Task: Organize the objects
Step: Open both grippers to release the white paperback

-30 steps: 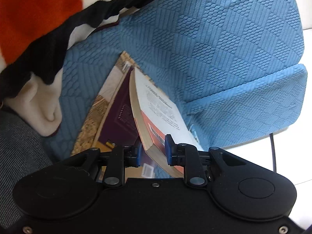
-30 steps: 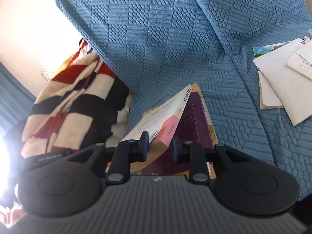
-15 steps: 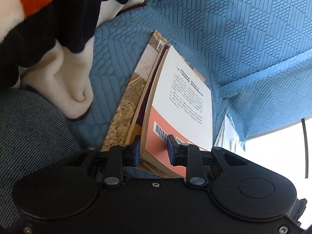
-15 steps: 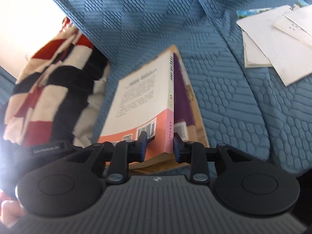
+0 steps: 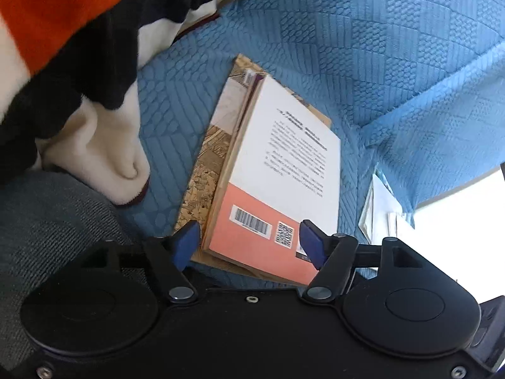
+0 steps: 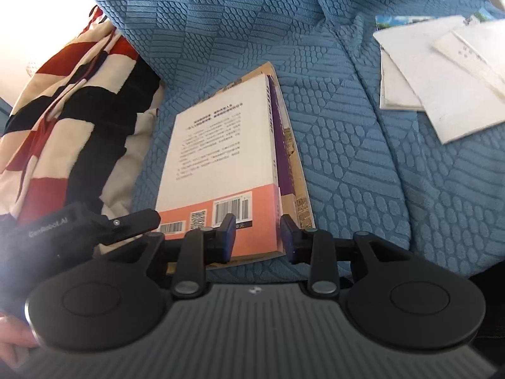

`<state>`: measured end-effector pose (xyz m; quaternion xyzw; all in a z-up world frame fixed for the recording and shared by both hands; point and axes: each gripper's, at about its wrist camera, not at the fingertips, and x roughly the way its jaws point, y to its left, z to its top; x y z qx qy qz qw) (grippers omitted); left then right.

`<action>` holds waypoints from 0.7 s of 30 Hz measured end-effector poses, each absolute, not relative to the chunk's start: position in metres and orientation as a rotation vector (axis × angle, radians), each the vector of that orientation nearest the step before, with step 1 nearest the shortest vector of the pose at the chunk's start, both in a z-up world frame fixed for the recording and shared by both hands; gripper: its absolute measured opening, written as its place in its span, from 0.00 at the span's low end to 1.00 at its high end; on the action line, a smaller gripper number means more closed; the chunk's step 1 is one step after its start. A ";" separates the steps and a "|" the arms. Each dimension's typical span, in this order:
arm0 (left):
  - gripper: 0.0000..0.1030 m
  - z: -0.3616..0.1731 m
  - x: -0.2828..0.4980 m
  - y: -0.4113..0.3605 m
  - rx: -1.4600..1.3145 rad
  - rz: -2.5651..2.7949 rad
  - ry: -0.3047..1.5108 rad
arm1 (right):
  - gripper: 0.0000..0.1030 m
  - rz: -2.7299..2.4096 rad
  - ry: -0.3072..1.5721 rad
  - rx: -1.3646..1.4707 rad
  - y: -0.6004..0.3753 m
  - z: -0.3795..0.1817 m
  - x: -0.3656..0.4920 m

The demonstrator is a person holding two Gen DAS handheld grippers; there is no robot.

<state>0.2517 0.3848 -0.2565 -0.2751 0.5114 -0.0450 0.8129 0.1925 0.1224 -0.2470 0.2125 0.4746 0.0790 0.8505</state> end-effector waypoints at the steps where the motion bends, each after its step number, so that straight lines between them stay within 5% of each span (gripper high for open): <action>1: 0.66 -0.254 0.251 0.383 -0.575 -0.097 1.088 | 0.34 0.169 0.992 0.432 0.123 -0.243 0.191; 10: 0.87 -0.203 0.242 0.361 -0.418 -0.107 0.982 | 0.34 0.209 0.890 0.345 0.120 -0.184 0.189; 18: 0.90 -0.143 0.229 0.331 -0.310 -0.176 0.882 | 0.34 0.230 0.779 0.282 0.109 -0.125 0.177; 21: 0.98 -0.122 0.220 0.323 -0.318 -0.207 0.835 | 0.34 0.230 0.773 0.274 0.102 -0.107 0.171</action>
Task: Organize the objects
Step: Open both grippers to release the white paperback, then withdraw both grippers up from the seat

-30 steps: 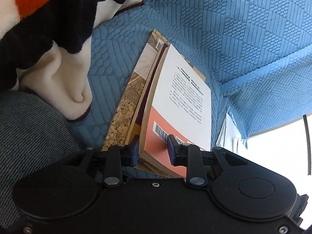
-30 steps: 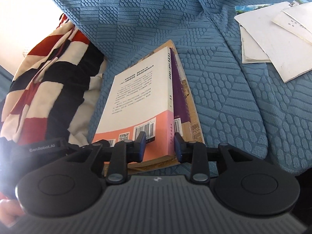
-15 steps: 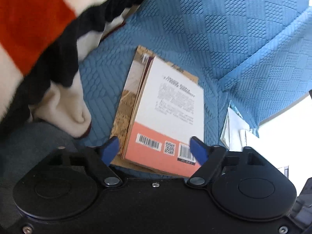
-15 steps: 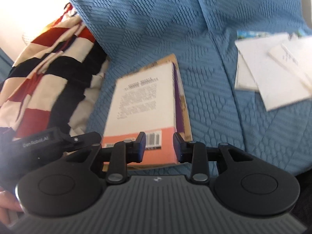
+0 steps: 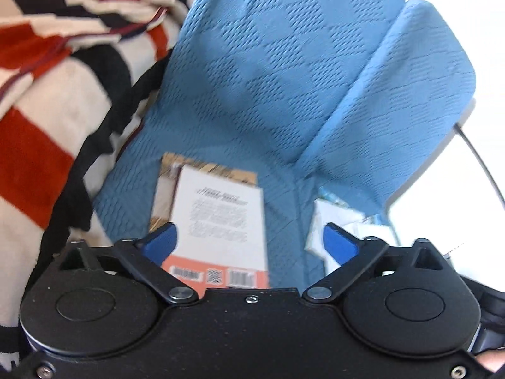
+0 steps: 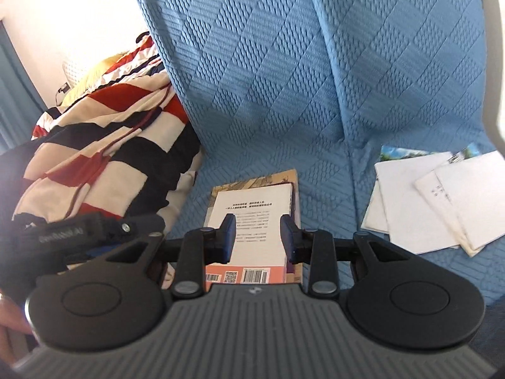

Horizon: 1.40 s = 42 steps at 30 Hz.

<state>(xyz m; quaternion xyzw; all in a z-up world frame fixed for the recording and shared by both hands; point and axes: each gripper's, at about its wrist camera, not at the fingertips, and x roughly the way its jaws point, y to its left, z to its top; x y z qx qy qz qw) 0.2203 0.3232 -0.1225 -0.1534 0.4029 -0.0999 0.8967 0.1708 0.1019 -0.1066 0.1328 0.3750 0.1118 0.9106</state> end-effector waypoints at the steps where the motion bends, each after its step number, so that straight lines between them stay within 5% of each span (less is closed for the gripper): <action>1: 0.98 -0.117 0.218 0.321 -0.321 -0.217 0.821 | 0.34 0.235 0.769 0.279 0.098 -0.101 0.167; 13: 0.99 -0.071 0.179 0.287 -0.271 -0.315 0.735 | 0.34 0.214 0.685 0.232 0.078 -0.057 0.124; 39: 0.99 -0.083 0.153 0.208 -0.199 -0.397 0.751 | 0.34 0.080 0.689 0.219 0.024 -0.065 0.068; 42: 0.99 -0.085 0.152 0.201 -0.197 -0.401 0.757 | 0.41 0.067 0.689 0.226 0.017 -0.068 0.066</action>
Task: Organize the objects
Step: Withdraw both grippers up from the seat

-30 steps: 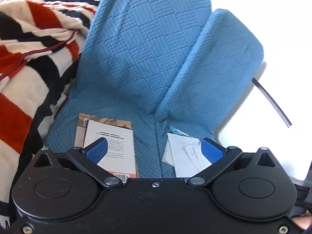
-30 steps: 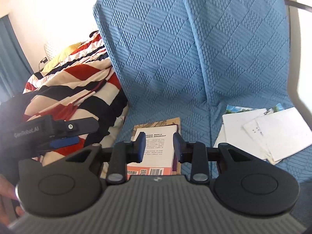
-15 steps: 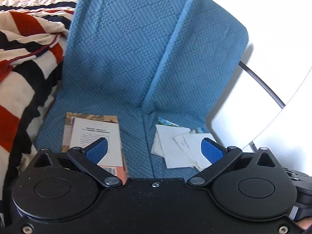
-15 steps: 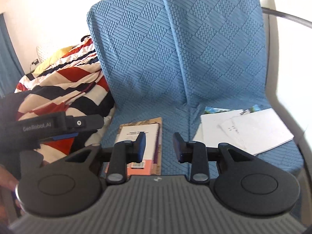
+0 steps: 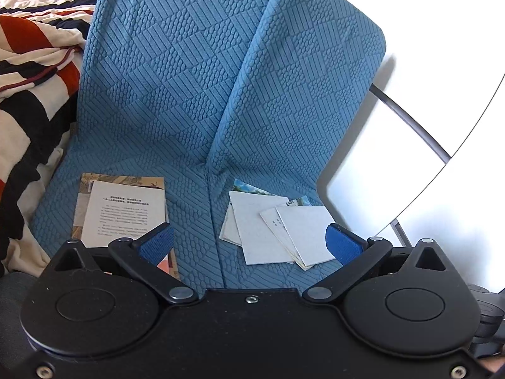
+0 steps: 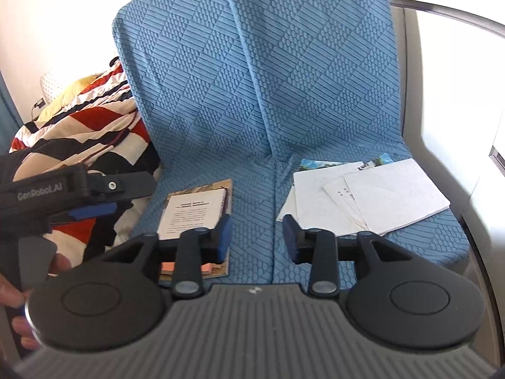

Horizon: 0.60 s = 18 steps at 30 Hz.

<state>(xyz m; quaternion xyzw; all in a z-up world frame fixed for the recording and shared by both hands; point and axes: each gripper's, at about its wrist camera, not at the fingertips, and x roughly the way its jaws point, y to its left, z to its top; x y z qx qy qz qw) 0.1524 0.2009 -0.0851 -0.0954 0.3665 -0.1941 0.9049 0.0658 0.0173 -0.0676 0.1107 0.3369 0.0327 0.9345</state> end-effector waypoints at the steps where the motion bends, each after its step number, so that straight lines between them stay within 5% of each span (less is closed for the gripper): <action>1: 0.99 -0.086 0.152 0.198 -0.197 -0.404 0.758 | 0.42 0.061 0.689 0.226 0.015 -0.068 0.065; 7: 0.99 -0.090 0.153 0.182 -0.189 -0.428 0.768 | 0.51 0.038 0.696 0.232 0.001 -0.071 0.059; 9: 0.99 -0.092 0.153 0.177 -0.189 -0.437 0.771 | 0.60 0.031 0.698 0.229 -0.004 -0.071 0.058; 11: 0.99 -0.093 0.153 0.171 -0.192 -0.450 0.778 | 0.85 0.022 0.701 0.230 -0.010 -0.072 0.058; 12: 0.99 -0.093 0.153 0.168 -0.192 -0.456 0.779 | 0.88 0.011 0.701 0.227 -0.012 -0.073 0.058; 18: 0.99 -0.099 0.153 0.152 -0.173 -0.473 0.795 | 0.89 -0.033 0.724 0.238 -0.028 -0.080 0.057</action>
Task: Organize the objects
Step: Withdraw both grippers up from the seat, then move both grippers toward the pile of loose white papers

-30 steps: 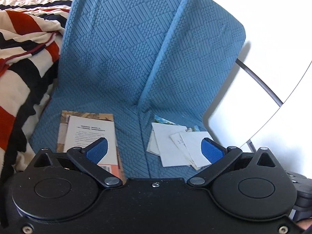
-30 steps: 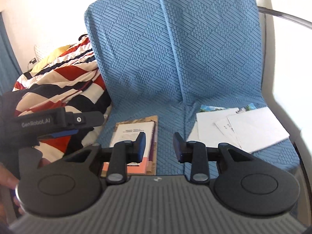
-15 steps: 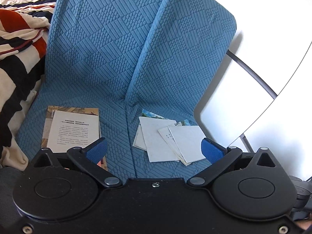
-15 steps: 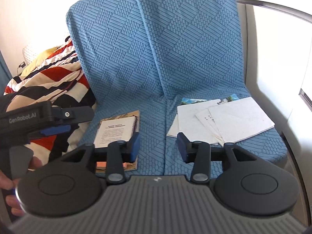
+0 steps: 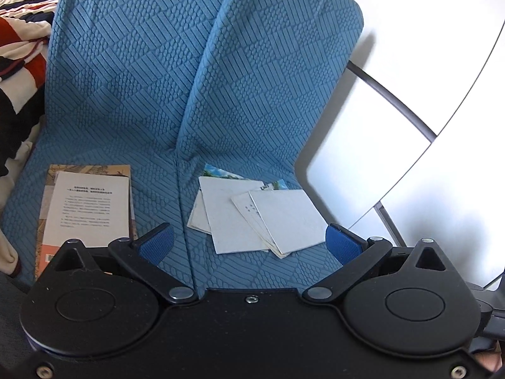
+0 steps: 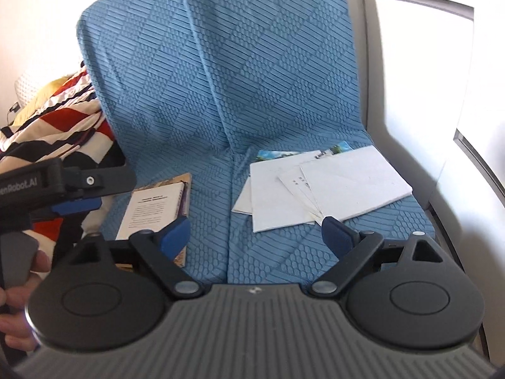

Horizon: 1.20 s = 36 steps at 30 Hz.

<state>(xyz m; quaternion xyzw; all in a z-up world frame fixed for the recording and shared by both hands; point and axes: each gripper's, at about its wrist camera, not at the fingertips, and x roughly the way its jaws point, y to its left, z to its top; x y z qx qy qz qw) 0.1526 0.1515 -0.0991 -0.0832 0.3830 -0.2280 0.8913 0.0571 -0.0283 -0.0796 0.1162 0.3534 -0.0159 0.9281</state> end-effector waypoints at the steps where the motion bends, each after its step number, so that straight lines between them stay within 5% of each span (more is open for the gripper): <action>1: 0.99 -0.101 0.153 0.150 -0.172 -0.474 0.798 | 0.89 -0.038 0.724 0.242 -0.031 -0.081 0.056; 36: 0.99 -0.150 0.177 0.039 -0.075 -0.524 0.919 | 0.90 -0.171 0.754 0.335 -0.130 -0.122 0.047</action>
